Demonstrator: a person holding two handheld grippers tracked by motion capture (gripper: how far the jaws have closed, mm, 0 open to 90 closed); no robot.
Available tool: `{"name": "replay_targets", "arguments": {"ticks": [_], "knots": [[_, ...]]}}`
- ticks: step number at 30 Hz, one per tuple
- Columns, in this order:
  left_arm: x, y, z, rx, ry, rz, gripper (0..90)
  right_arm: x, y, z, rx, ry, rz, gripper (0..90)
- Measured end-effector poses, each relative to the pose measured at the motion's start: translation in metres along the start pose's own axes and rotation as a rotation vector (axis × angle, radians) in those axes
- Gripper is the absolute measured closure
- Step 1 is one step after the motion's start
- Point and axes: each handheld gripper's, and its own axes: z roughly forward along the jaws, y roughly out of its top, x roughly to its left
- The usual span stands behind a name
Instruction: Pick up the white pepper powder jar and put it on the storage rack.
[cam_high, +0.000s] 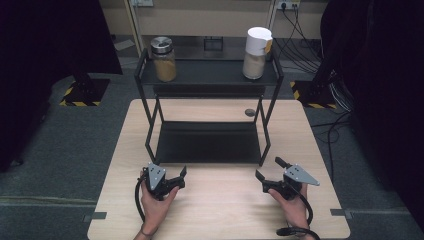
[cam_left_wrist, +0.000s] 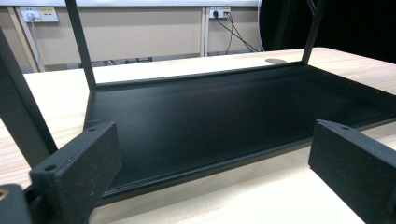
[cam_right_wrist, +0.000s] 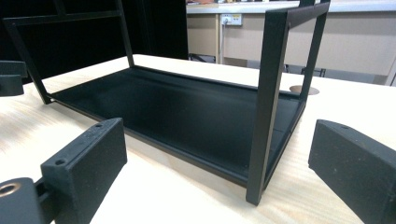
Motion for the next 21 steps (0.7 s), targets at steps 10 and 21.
{"name": "replay_targets", "arguments": {"ticks": [10,21], "knots": [[-0.0003,-0.0003,-0.0001,-0.002,0.0,0.002,1.7,-0.0002,-0.0043,0.0011,0.036,0.012,0.013,5.5],[-0.0003,-0.0003,0.0,-0.002,-0.001,0.003,1.6,0.0002,-0.0066,0.0011,0.041,0.009,0.014,5.5]]}}
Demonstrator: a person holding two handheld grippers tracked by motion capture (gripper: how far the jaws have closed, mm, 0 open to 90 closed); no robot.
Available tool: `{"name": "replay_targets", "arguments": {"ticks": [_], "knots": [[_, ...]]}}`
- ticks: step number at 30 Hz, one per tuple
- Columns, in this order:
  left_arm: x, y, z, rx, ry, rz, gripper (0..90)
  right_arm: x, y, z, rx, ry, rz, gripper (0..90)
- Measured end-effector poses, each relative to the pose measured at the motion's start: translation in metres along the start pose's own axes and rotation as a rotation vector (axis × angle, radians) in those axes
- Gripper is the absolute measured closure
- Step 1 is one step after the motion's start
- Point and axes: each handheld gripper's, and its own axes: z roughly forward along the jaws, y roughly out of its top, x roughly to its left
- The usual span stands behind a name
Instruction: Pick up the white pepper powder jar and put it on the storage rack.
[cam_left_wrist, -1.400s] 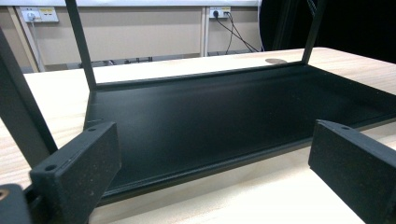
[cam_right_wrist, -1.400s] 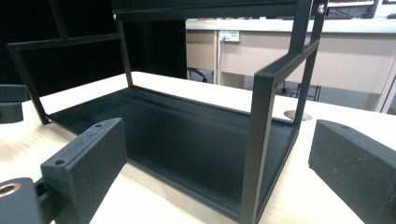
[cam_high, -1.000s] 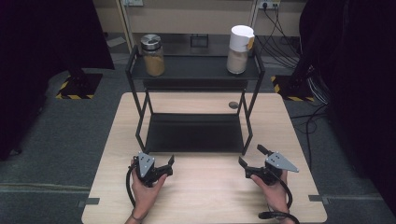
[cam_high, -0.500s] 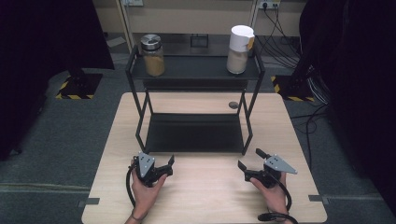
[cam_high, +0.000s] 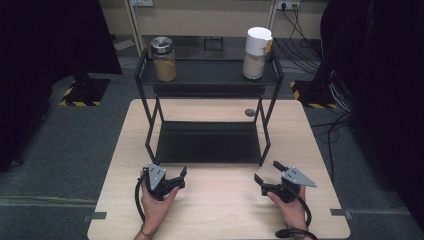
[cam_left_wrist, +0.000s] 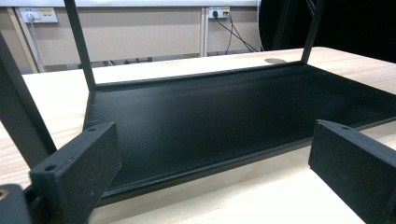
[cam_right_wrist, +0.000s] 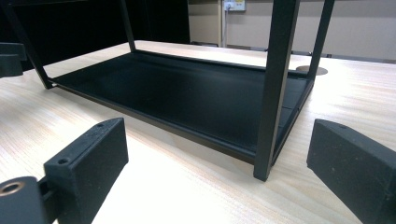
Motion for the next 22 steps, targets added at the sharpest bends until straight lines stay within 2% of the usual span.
{"name": "replay_targets", "arguments": {"ticks": [22], "knots": [[0.0002,0.0005,0.0003,0.003,-0.005,-0.001,1.6,-0.0032,-0.0008,-0.0005,-0.007,0.007,0.017,3.8]]}}
